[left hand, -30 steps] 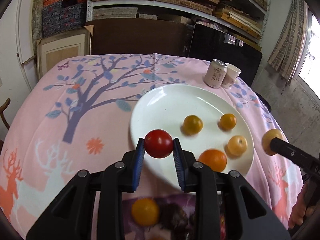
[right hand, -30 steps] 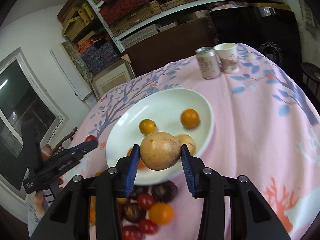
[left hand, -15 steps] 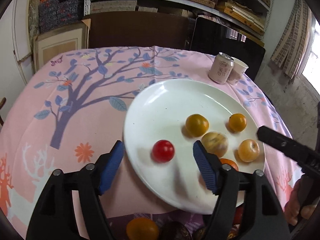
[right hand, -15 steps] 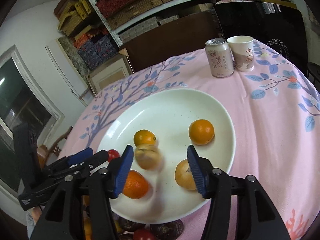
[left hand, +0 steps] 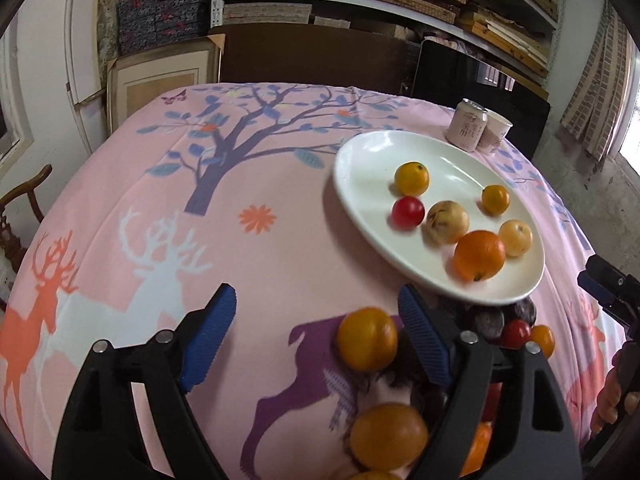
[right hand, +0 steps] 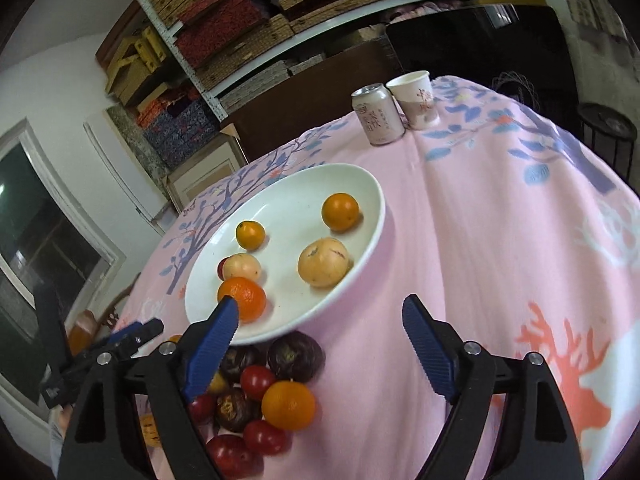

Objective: Organize fruits
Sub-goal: 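Grasp an orange with the left gripper while the right grasps another orange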

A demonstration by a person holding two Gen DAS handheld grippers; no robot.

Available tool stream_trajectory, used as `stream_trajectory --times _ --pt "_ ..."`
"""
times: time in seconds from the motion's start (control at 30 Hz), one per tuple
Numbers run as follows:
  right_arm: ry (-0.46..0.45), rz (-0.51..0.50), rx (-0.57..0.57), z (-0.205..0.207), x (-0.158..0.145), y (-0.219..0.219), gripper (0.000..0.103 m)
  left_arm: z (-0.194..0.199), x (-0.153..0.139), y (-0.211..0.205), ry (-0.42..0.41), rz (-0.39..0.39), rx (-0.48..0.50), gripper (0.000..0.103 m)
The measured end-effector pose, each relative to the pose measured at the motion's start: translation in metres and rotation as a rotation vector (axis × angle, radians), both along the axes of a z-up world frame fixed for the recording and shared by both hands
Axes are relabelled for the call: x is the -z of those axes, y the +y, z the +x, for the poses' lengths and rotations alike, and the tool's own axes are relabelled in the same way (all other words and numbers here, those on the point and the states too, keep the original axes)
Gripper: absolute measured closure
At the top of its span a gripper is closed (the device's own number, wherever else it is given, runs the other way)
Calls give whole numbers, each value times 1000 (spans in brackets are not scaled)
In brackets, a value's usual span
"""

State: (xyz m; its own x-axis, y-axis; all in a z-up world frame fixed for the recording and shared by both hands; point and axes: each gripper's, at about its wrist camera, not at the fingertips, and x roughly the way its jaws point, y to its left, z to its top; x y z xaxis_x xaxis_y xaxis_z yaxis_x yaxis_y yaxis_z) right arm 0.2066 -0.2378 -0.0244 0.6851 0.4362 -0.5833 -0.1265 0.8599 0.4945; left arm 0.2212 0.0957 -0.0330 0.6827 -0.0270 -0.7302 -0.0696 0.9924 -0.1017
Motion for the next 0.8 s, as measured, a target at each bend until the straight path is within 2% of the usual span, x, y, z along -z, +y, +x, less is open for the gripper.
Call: stream_trajectory --times 0.07,0.27,0.43,0.47,0.5,0.57,0.67,0.8 --pt "8 -5 11 -2 3 -1 15 -5 2 3 5 -10 -5 17" --pt "39 -6 10 3 8 -1 15 -6 9 -1 29 -5 15 16" --pt "39 -1 13 3 8 -1 15 -1 19 -9 60 45 23 16" --pt "40 0 12 2 8 -1 15 1 22 -9 71 58 23 10" --pt "41 2 12 2 8 -2 14 1 23 -6 73 65 12 5" --pt "41 3 15 2 8 -2 14 -1 19 3 67 65 -12 5" --pt "43 20 22 1 8 -5 14 -6 11 28 50 83 -124 6" --pt "44 39 22 1 8 -6 14 -22 7 56 31 -31 -166 6"
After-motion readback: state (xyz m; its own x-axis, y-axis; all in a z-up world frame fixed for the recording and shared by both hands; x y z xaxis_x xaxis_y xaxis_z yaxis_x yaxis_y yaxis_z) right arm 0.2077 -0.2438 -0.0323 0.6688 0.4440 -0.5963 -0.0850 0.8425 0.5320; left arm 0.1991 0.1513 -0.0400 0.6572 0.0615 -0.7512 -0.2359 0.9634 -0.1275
